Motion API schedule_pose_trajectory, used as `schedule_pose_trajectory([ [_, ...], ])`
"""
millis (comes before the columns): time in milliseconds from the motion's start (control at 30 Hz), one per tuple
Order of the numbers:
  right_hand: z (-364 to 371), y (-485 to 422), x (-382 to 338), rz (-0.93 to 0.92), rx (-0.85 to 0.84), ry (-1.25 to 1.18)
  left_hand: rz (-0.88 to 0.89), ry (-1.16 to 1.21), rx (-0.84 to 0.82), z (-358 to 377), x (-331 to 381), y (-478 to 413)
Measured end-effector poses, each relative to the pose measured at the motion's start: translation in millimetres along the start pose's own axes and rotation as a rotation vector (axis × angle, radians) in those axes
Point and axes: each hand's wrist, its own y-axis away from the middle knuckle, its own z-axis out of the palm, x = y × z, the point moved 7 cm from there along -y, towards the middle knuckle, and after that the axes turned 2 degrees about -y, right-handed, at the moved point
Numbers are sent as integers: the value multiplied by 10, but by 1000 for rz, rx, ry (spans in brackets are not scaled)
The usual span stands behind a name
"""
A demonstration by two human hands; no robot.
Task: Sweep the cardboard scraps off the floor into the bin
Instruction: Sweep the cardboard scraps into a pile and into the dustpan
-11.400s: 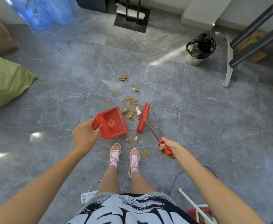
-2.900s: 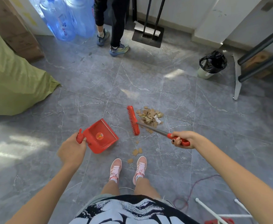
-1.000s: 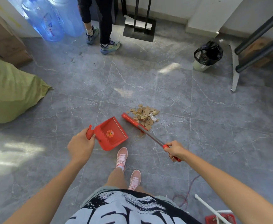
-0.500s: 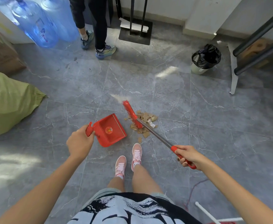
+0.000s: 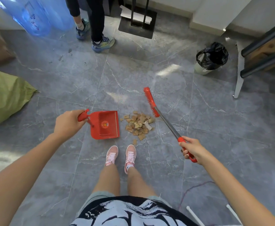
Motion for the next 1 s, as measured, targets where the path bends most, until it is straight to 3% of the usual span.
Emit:
schedule_pose_trajectory([
  [367,331,-480,337,202,115,-56,66,62,-98,123,-52,-648],
  [633,738,-701,498,342,61,128,107,145,-161,159,-223,-911],
  [1000,1062,-813,257,251,73,229,171,230,-171,190,-57,-916],
])
